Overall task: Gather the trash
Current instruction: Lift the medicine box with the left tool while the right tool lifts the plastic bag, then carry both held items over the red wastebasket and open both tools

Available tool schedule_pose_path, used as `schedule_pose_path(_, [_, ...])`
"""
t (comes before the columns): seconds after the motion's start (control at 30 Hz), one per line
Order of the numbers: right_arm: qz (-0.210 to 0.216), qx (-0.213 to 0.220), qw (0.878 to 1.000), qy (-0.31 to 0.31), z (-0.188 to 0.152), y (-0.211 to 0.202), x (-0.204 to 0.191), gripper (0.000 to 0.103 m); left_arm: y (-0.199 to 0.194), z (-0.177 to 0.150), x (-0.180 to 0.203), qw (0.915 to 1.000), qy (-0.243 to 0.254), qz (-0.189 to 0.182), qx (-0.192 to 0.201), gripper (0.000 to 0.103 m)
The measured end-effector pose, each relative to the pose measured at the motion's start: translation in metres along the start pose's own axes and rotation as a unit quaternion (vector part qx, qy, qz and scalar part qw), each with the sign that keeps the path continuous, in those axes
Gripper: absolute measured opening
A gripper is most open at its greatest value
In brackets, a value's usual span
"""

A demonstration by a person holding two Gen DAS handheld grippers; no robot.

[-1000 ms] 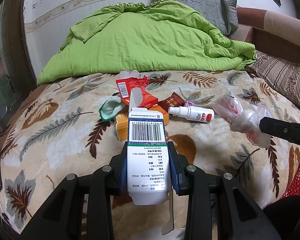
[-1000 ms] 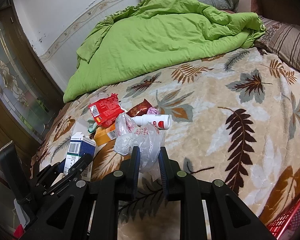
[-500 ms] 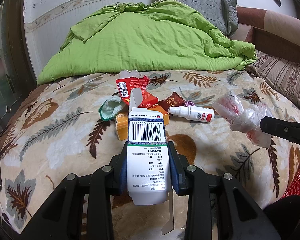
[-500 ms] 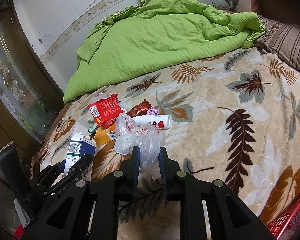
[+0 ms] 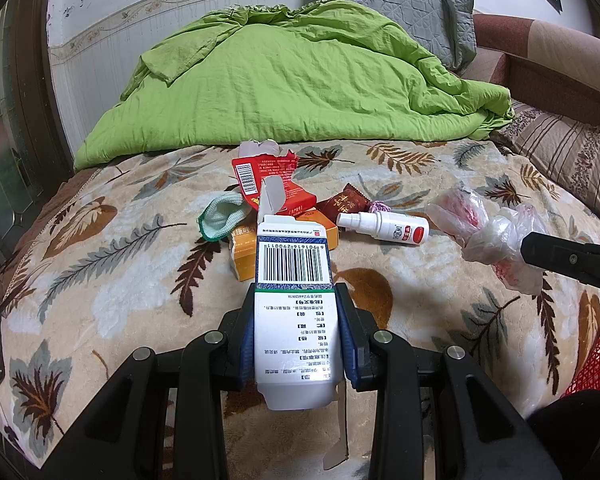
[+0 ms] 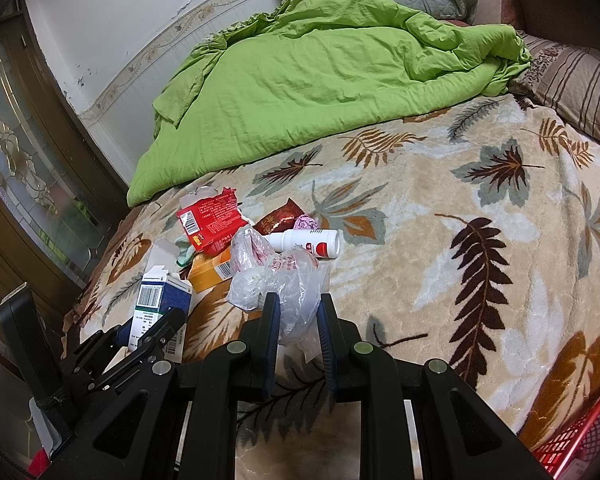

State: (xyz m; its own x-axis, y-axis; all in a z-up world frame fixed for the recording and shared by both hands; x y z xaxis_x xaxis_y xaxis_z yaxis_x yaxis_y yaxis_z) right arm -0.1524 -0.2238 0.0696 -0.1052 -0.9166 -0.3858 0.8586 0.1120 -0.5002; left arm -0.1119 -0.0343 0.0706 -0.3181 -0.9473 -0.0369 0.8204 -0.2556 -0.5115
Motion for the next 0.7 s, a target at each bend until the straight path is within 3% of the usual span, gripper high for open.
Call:
schedule_pose_path(0.43, [0.000, 0.000, 1.000, 0.000, 0.000, 0.000, 0.000, 0.020, -0.001, 0.000, 0.002, 1.0000, 0.000, -0.001, 0.001, 0.033])
schedule_pose_path(0.7, [-0.003, 0.004, 0.999, 0.035, -0.001, -0.020, 0.019, 0.020, -0.011, 0.004, 0.015, 0.9988, 0.004, -0.046, 0.014, 0.033])
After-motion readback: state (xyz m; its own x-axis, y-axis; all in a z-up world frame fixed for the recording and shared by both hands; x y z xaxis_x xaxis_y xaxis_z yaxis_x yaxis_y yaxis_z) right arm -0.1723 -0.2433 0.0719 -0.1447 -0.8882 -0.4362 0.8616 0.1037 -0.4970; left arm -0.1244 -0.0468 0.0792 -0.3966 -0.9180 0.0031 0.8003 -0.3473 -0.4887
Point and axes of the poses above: each gripper's, at about its wrist camera, not at the fingertips, and y roughly the way its jaws point, x to its right, z to its top, the point moved 1 cm from there along y, roughly the way its jaws point, and after that the axes turned 9 degrees about x, right-handed, at the moved point
